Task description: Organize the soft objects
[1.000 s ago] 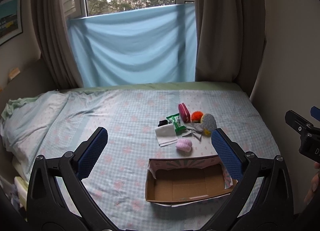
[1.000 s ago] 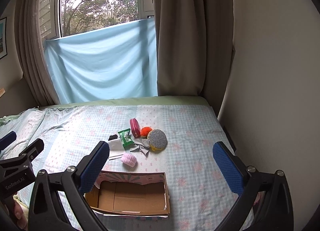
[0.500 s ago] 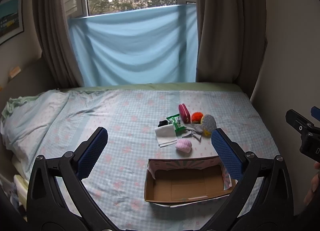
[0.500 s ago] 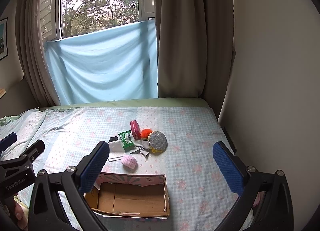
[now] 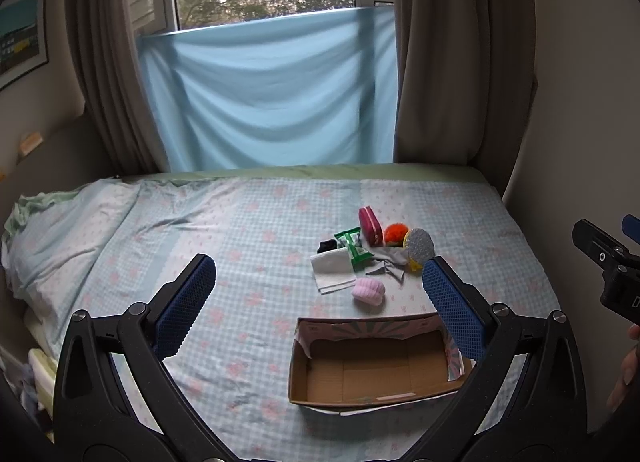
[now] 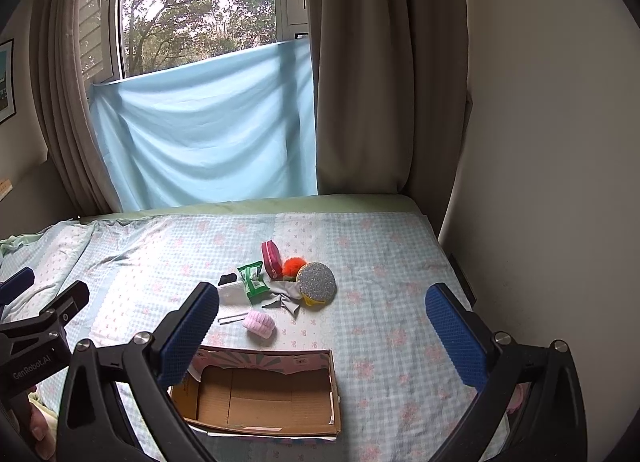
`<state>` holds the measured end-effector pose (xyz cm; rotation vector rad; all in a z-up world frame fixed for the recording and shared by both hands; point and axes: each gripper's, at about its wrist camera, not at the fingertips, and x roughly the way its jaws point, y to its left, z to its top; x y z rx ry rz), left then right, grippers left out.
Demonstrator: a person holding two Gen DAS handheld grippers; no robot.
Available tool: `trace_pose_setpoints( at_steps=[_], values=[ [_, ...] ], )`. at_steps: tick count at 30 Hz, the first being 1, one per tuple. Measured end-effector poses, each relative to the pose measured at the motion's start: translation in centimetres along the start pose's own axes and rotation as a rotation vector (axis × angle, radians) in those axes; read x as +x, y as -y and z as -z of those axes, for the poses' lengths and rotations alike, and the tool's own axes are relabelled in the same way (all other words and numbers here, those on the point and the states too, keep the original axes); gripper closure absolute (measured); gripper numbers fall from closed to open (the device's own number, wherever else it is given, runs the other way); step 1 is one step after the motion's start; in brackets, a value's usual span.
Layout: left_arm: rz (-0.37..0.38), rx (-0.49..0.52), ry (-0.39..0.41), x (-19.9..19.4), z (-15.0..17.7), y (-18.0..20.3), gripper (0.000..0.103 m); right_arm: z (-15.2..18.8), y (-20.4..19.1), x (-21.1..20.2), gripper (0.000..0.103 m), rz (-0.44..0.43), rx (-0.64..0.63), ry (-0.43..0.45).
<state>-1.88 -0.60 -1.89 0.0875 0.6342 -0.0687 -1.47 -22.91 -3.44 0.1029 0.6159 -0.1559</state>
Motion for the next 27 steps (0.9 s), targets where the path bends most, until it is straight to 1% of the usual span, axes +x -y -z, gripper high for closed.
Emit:
trace_pose_setpoints(
  at_steps=[18, 27],
  values=[
    [0.001, -0.002, -0.003, 0.4, -0.3, -0.1, 0.0, -0.4, -0.3, 0.7, 0.0, -0.008, 0.002, -0.003],
    [0.001, -0.013, -0.04, 2.4, -1.4, -0.6, 0.0, -1.0, -0.5, 2.0, 0.0, -0.002, 0.003, -0.029]
  ],
)
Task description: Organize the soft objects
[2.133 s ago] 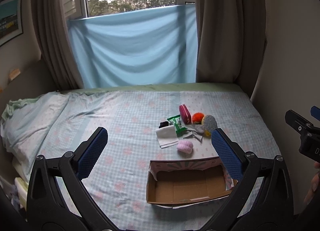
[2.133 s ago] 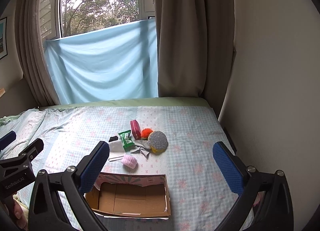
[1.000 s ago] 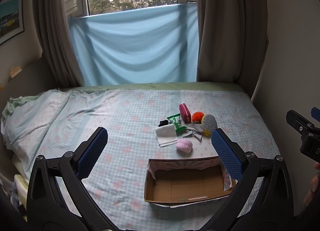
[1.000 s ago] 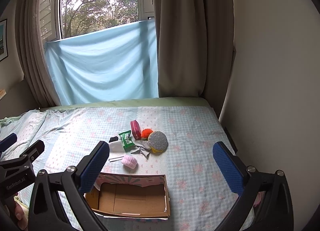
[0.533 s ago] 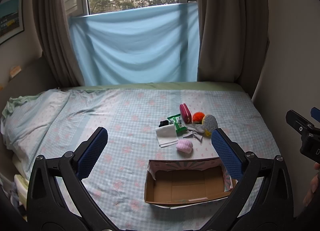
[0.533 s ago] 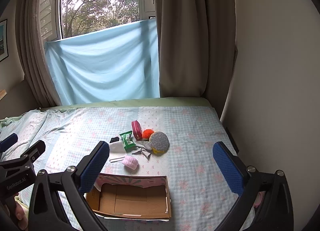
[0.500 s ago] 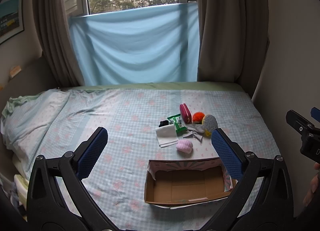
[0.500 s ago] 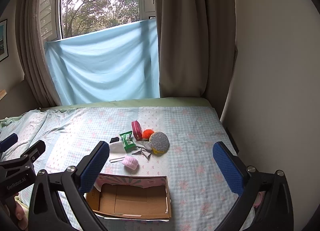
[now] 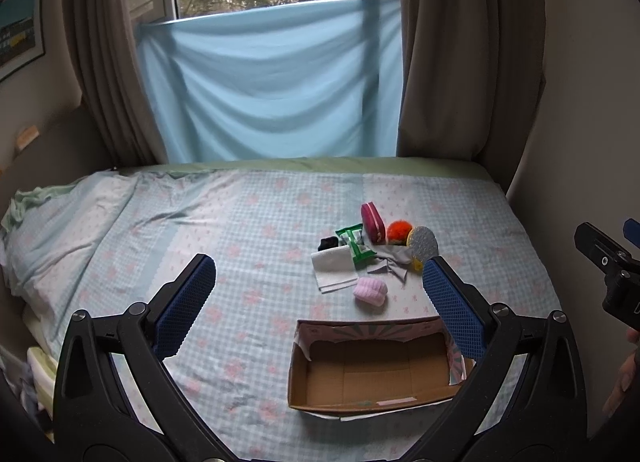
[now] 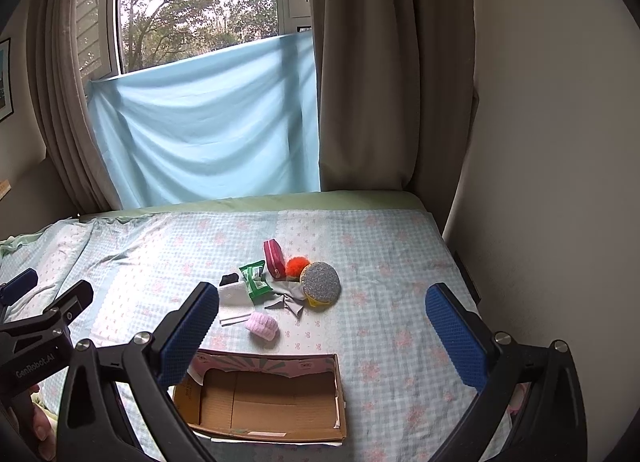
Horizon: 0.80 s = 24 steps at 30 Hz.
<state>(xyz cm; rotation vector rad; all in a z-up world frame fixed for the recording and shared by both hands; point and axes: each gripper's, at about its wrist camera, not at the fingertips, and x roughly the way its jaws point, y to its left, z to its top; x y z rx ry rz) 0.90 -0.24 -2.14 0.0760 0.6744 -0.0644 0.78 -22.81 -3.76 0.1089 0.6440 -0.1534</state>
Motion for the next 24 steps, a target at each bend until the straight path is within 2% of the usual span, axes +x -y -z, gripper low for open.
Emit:
trace_pose_setpoints(
  at_steps=[6, 10, 13, 17, 21, 24],
  values=[
    [-0.007, -0.026, -0.026, 3.1, -0.7, -0.1, 0.0, -1.0, 0.3, 2.6, 0.0, 0.002, -0.004, -0.031],
    [-0.04, -0.042, -0.057, 6.2, -1.2, 0.6, 0.0, -1.4, 1.2, 5.8, 0.0, -0.029, -0.004, -0.063],
    [-0.036, -0.095, -0.095, 9.1, -1.2, 1.2, 0.0, -1.5, 2.1, 8.6, 0.0, -0.077, -0.019, -0.088],
    [-0.054, -0.164, -0.149, 13.3, -0.7, 2.0, 0.0, -1.4, 3.5, 13.7, 0.0, -0.161, -0.047, -0.147],
    [-0.083, -0.186, -0.211, 18.9, 0.4, 3.4, 0.0, -1.0, 4.8, 19.4, 0.0, -0.214, -0.063, -0.197],
    [-0.076, -0.207, -0.267, 23.2, 1.2, 3.9, 0.0, -0.5, 5.6, 24.0, 0.0, -0.249, -0.053, -0.235]
  ],
)
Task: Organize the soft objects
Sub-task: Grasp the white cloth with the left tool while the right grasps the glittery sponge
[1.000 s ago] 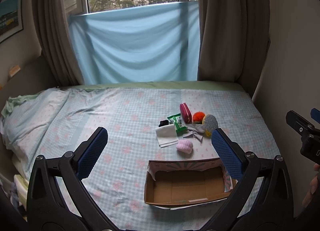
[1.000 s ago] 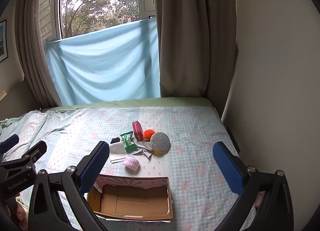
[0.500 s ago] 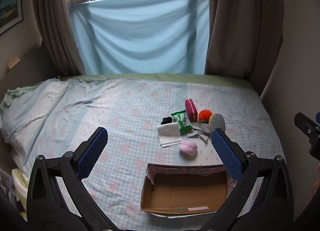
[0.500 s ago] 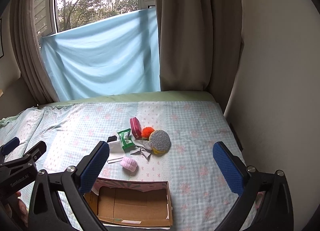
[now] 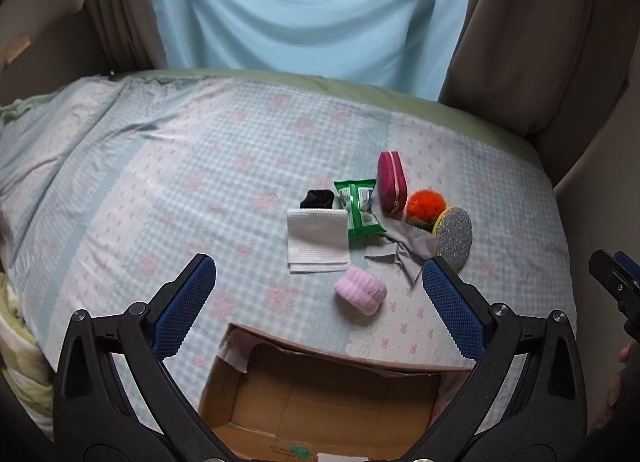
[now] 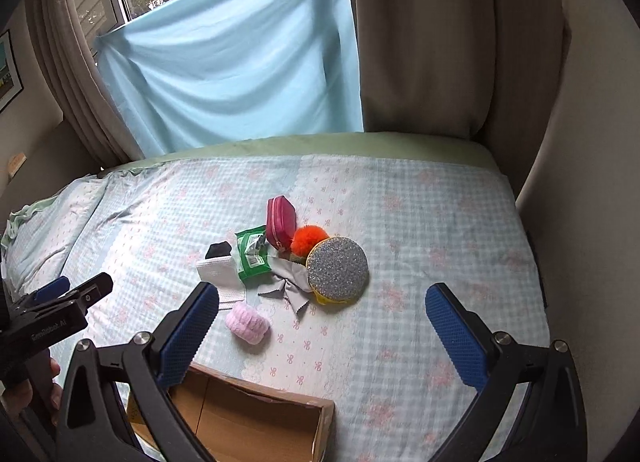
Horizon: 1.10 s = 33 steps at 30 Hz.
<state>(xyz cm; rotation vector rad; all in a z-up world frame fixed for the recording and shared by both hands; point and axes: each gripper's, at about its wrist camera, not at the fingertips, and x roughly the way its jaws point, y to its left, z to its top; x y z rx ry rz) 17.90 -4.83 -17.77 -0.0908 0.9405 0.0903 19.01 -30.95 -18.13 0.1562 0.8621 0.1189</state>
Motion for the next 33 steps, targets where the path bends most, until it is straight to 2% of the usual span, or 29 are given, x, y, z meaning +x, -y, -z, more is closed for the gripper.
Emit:
trace_pose_setpoints(
  at_steps=[6, 14, 21, 25, 27, 29, 31, 33],
  values=[
    [-0.007, 0.018, -0.092, 8.7, -0.5, 1.0, 0.0, -0.2, 2.9, 8.6, 0.0, -0.079, 0.064, -0.068],
    [-0.017, 0.021, -0.246, 20.5, -0.4, 0.3, 0.0, 0.4, 5.3, 19.6, 0.0, -0.135, 0.151, -0.177],
    [-0.016, 0.033, -0.374, 28.0, 1.0, -0.1, 0.001, 1.2, 6.6, 27.2, 0.0, -0.188, 0.243, -0.257],
    [-0.012, 0.022, -0.444, 30.9, 1.2, -0.3, 0.003, 1.9, 6.4, 29.4, 0.001, -0.197, 0.269, -0.283],
    [-0.007, 0.021, -0.469, 32.0, 1.0, -0.3, 0.007, 2.2, 6.4, 29.8, 0.006, -0.198, 0.266, -0.275],
    [-0.011, 0.033, -0.5, 33.0, 1.1, -0.2, 0.016, 2.3, 6.5, 29.8, 0.01, -0.195, 0.271, -0.264],
    [-0.025, 0.032, -0.552, 34.3, 1.5, -0.3, 0.017, 2.4, 6.6, 29.9, 0.014, -0.197, 0.283, -0.258],
    [-0.013, 0.011, -0.559, 34.9, 1.7, -0.5, 0.017, 2.4, 6.6, 30.0, 0.018, -0.194, 0.29, -0.257]
  ],
)
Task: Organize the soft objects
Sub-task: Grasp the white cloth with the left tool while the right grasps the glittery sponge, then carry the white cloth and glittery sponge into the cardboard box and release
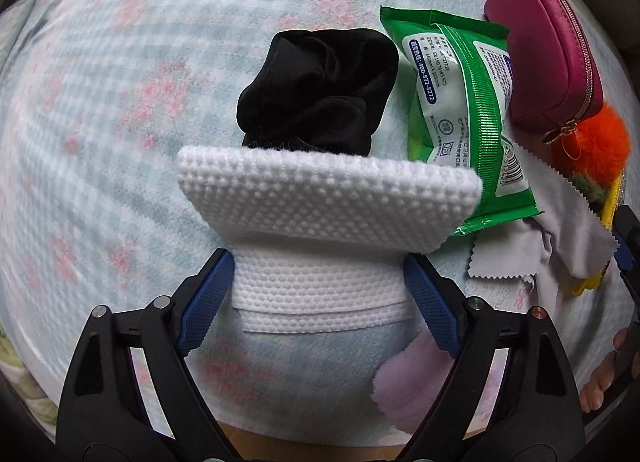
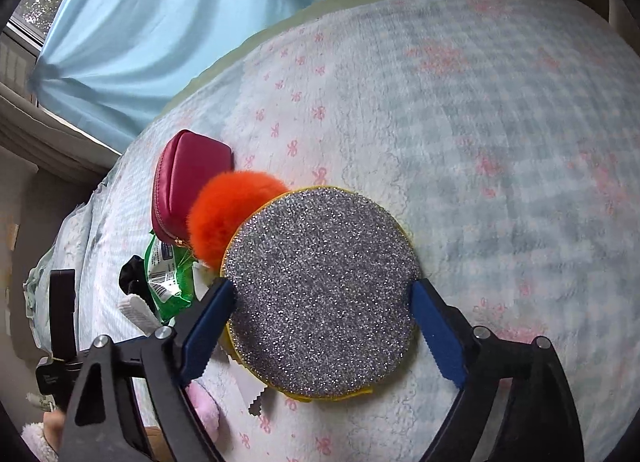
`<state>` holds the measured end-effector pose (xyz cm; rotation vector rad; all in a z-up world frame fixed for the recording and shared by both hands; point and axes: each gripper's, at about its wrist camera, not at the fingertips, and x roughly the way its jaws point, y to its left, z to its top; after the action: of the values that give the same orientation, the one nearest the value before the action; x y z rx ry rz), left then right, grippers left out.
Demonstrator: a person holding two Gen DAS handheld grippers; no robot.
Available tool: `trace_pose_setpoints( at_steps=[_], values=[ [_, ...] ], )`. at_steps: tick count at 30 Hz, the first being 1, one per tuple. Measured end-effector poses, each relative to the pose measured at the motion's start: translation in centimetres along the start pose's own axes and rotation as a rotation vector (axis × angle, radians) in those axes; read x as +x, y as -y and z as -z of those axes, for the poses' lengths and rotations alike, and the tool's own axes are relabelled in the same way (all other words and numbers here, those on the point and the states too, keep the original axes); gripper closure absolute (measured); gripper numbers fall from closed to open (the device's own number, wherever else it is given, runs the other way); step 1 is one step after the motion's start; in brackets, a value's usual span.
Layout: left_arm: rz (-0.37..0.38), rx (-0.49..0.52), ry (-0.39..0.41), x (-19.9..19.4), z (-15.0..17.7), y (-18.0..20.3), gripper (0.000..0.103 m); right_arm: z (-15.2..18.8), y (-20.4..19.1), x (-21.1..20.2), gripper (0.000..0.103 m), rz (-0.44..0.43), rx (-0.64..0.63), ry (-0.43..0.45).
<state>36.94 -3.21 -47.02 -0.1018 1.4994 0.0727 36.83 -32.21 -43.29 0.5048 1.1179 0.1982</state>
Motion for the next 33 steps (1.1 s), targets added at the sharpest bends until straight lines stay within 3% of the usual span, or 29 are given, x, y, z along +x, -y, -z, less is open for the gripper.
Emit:
trace_pose_setpoints(
  at_steps=[3, 6, 9, 11, 13, 16, 26, 33],
  values=[
    [0.005, -0.008, 0.003, 0.6, -0.2, -0.1, 0.019, 0.0, -0.4, 0.3, 0.027, 0.008, -0.023, -0.012],
    [0.005, 0.002, 0.014, 0.8, -0.2, 0.1, 0.03, 0.2, -1.0, 0.7, 0.035, 0.045, -0.055, -0.02],
    [0.012, 0.01, 0.031, 0.2, -0.2, 0.7, 0.048, 0.4, -1.0, 0.7, 0.05, 0.074, -0.067, -0.019],
    [0.024, 0.011, 0.041, -0.3, -0.1, 0.8, 0.069, 0.4, -0.6, 0.5, 0.06, 0.07, -0.049, -0.018],
    [0.036, 0.01, 0.049, -0.6, -0.2, 0.9, 0.081, 0.4, -0.2, 0.3, 0.065, 0.069, -0.03, -0.017],
    [0.051, 0.003, 0.048, -1.6, -0.2, 0.8, 0.09, 0.2, 0.2, -0.3, 0.069, 0.069, -0.007, -0.012],
    [0.084, 0.001, 0.106, -6.1, 1.9, 1.6, 0.093, 0.6, -0.4, -4.3, 0.07, 0.068, -0.003, 0.049],
    [0.124, 0.006, 0.186, -12.2, 4.2, 0.7, 0.093, 1.0, -2.5, -9.0, 0.07, 0.065, -0.035, 0.115]
  ],
)
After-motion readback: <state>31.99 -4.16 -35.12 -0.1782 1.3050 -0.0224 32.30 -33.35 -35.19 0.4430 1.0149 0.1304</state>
